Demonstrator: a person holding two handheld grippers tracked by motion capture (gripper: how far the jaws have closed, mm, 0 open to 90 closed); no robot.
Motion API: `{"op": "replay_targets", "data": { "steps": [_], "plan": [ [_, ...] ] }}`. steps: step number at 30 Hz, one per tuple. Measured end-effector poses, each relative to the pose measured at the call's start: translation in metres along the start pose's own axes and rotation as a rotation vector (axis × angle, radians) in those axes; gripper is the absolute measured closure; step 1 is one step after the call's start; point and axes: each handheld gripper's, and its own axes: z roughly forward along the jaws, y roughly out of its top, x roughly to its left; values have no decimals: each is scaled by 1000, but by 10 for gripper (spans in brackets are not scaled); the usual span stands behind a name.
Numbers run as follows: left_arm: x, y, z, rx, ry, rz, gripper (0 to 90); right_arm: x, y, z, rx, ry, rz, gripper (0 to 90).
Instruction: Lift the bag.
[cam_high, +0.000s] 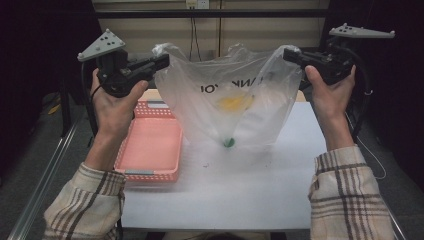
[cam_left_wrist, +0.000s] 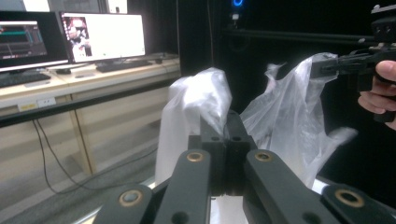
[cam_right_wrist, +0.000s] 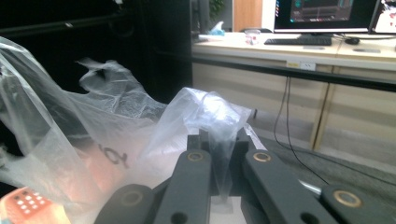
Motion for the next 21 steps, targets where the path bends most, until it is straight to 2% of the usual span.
{"op": "replay_targets", "data": {
  "steps": [5, 7, 10, 14, 17, 21],
  "plan": [
    [11, -22, 19, 59, 24, -18, 900, -7, -21, 7, 42, -21, 2, 900],
    [14, -29, 24, 77, 20, -30, 900, -11, -28, 10, 57, -24, 4, 900],
    [17, -38, 32, 105, 29, -34, 900, -17, -41, 14, 94, -46, -7, 900],
    [19, -49, 43, 136, 31, -47, 898, -28, -60, 21, 148, -52, 5, 900],
    [21, -58, 52, 162, 34, -54, 898, -33, -74, 28, 195, -92, -9, 900],
    [25, -67, 61, 194, 40, -64, 898, -42, -87, 36, 223, -117, 9, 900]
  ]
}}
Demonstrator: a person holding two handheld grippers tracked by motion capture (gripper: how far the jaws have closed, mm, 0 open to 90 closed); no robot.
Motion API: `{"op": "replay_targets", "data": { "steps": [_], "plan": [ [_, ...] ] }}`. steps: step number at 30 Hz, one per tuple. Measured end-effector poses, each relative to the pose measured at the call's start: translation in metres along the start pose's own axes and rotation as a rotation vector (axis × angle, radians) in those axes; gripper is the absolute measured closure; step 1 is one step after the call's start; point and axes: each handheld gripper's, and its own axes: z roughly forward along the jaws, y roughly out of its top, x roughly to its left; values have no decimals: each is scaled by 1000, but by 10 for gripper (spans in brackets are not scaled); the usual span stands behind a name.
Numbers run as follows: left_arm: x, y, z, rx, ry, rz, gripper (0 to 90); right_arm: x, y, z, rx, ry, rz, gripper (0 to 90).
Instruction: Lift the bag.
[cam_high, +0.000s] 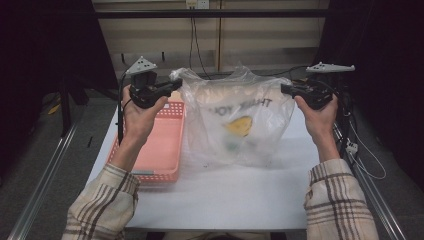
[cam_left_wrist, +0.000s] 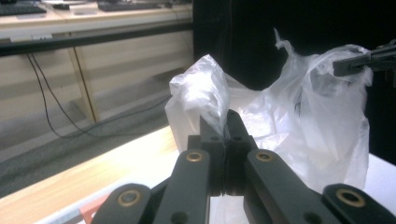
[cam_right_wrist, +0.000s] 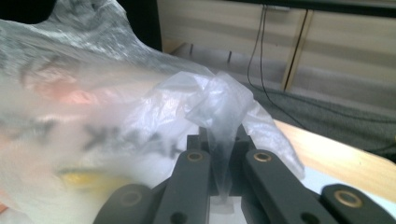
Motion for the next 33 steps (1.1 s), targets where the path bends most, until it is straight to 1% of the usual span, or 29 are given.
{"op": "replay_targets", "data": {
  "steps": [1, 4, 5, 6, 8, 9, 10, 11, 13, 14, 15, 16, 17, 19, 21, 23, 24, 25, 26, 28, 29, 30, 33],
  "plan": [
    [2, -1, 2, 11, 6, -6, 897, -3, -2, 3, 10, -6, 4, 900],
    [6, -5, 5, 18, 9, -20, 899, -9, -8, 13, 45, -31, 13, 900],
    [6, -6, 6, 22, 9, -21, 900, -10, -9, 15, 38, -31, 19, 899],
    [6, -7, 6, 27, 9, -21, 899, -10, -11, 16, 16, -29, 18, 894],
    [7, -9, 7, 31, 10, -24, 899, -8, -13, 16, -23, -13, 33, 876],
    [7, -10, 7, 32, 10, -26, 899, -7, -13, 16, -28, -1, 38, 864],
    [7, -11, 7, 29, 9, -25, 898, -6, -13, 16, -27, 6, 32, 832],
    [6, -11, 7, 26, 7, -27, 895, -5, -13, 15, -24, 14, 26, 780],
    [6, -11, 7, 22, 3, -32, 877, -2, -12, 12, -29, 8, 22, 745],
    [6, -11, 7, 17, -10, -37, 852, -1, -11, 10, -35, 12, 19, 697],
    [6, -10, 6, 9, -25, -41, 816, 0, -11, 8, -40, 11, 17, 628],
    [6, -10, 5, 6, -26, -36, 792, 1, -10, 6, -47, 4, 19, 590],
    [5, -10, 4, 5, -22, -34, 764, 2, -9, 3, -54, -2, 18, 573],
    [3, -9, 3, -2, -38, -34, 732, 4, -9, -1, -62, 2, 15, 514],
    [0, -8, 1, -10, -33, -33, 638, 5, -9, -4, -60, 1, 8, 469],
    [-4, -7, -1, -18, -31, -36, 502, 7, -10, -5, -55, -8, 5, 411],
    [-6, -6, -3, -18, -34, -28, 480, 8, -11, -5, -54, -9, 5, 384],
    [-8, -6, -3, -19, -35, -22, 455, 8, -12, -6, -53, -10, 6, 361],
    [-10, -5, -4, -18, -34, -13, 411, 9, -13, -6, -52, -14, 8, 336],
    [-13, -4, -8, -27, -27, -14, 297, 10, -15, -7, -51, -20, 8, 296],
    [-15, -4, -10, -36, -27, -13, 259, 11, -17, -7, -49, -24, 9, 278],
    [-16, -3, -13, -44, -33, -14, 238, 11, -18, -8, -48, -27, 8, 255],
    [-17, -3, -20, -59, -45, -31, 172, 11, -22, -11, -48, -32, 8, 238]
  ]
}}
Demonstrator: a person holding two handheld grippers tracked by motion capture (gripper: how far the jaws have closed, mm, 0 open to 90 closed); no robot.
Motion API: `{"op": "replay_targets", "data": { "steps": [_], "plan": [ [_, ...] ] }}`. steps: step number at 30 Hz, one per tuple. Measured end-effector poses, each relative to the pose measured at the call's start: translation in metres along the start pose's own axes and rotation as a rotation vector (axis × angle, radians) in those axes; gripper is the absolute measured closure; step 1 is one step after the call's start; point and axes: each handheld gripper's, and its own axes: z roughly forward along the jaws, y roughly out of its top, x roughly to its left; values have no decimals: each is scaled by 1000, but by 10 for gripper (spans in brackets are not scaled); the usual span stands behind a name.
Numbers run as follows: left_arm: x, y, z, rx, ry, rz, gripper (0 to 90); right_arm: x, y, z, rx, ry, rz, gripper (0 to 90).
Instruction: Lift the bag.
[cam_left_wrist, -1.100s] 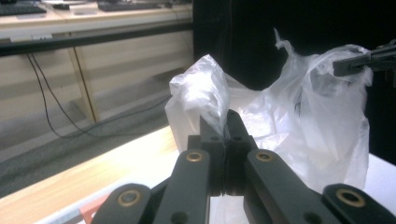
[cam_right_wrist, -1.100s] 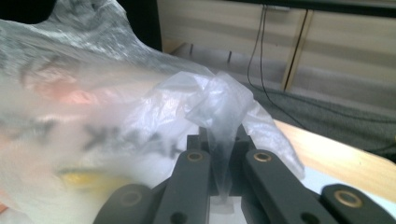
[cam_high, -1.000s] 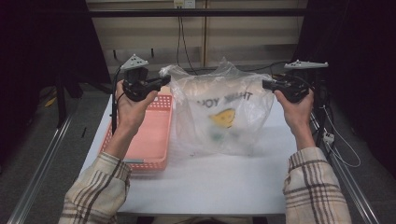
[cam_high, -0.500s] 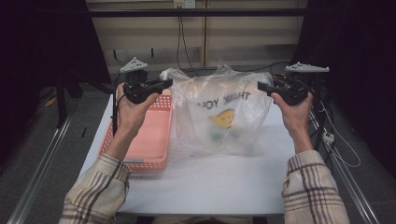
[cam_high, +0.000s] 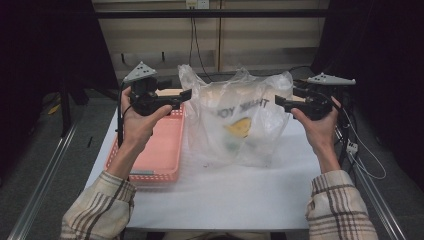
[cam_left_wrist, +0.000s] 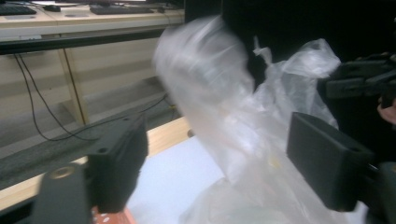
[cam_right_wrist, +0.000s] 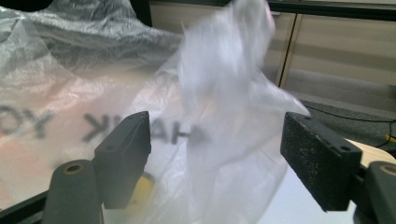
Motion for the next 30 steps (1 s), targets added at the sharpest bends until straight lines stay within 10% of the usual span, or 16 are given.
{"op": "replay_targets", "data": {
  "steps": [30],
  "plan": [
    [-22, -50, -66, 14, 2, 121, 95, 14, -30, -34, -13, 6, 2, 165]
  ]
}}
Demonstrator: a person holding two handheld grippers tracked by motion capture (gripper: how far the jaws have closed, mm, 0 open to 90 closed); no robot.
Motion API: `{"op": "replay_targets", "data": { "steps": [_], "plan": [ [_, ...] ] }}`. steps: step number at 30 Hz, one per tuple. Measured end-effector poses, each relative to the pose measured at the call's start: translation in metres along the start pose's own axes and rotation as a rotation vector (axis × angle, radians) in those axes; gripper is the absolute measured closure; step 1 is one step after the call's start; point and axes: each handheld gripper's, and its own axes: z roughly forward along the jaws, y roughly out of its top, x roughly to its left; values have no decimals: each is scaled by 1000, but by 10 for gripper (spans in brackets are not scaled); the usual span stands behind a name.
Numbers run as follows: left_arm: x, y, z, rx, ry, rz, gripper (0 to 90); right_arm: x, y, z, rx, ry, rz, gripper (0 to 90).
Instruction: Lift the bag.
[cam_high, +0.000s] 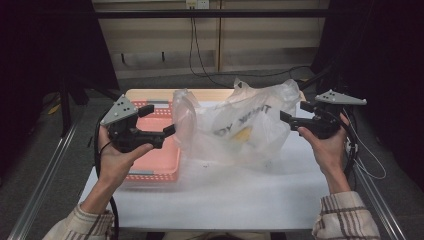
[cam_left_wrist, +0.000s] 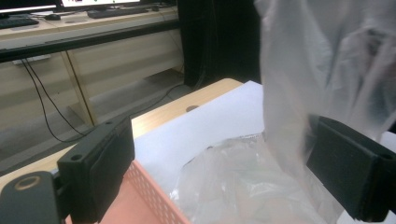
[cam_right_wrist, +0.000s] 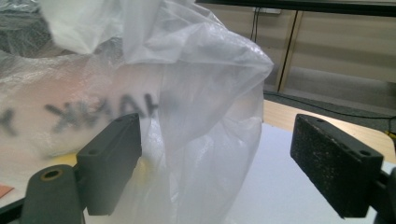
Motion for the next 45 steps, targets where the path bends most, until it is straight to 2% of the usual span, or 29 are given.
{"op": "replay_targets", "data": {
  "steps": [7, 10, 16, 19, 23, 27, 29, 33, 37, 42, 45],
  "plan": [
    [-4, -7, -24, -10, 11, 22, 92, 7, -13, -12, -8, 25, -2, 165],
    [-4, -14, -31, -2, 41, 21, 95, 9, -19, -19, -6, 19, -7, 165],
    [-2, -33, -29, 41, 59, 4, 96, 11, -35, -35, -5, 24, 0, 160],
    [-2, -42, -26, 59, 68, -17, 104, 10, -48, -43, 1, 30, 22, 159],
    [-3, -51, -20, 91, 67, -16, 104, 9, -69, -51, 24, 26, 36, 157],
    [-3, -59, -19, 97, 76, -33, 105, 12, -85, -57, 56, 45, 51, 154],
    [-3, -62, -21, 102, 80, -26, 106, 14, -93, -62, 65, 48, 54, 154],
    [-2, -65, -27, 87, 103, -41, 111, 17, -107, -75, 71, 65, 71, 152],
    [2, -69, -38, 95, 105, -46, 108, 14, -118, -86, 64, 38, 77, 155],
    [2, -75, -58, 68, 75, -58, 97, 4, -126, -88, 76, 1, 97, 163],
    [3, -77, -69, 51, 84, -50, 92, -1, -129, -88, 77, -22, 111, 165]
  ]
}}
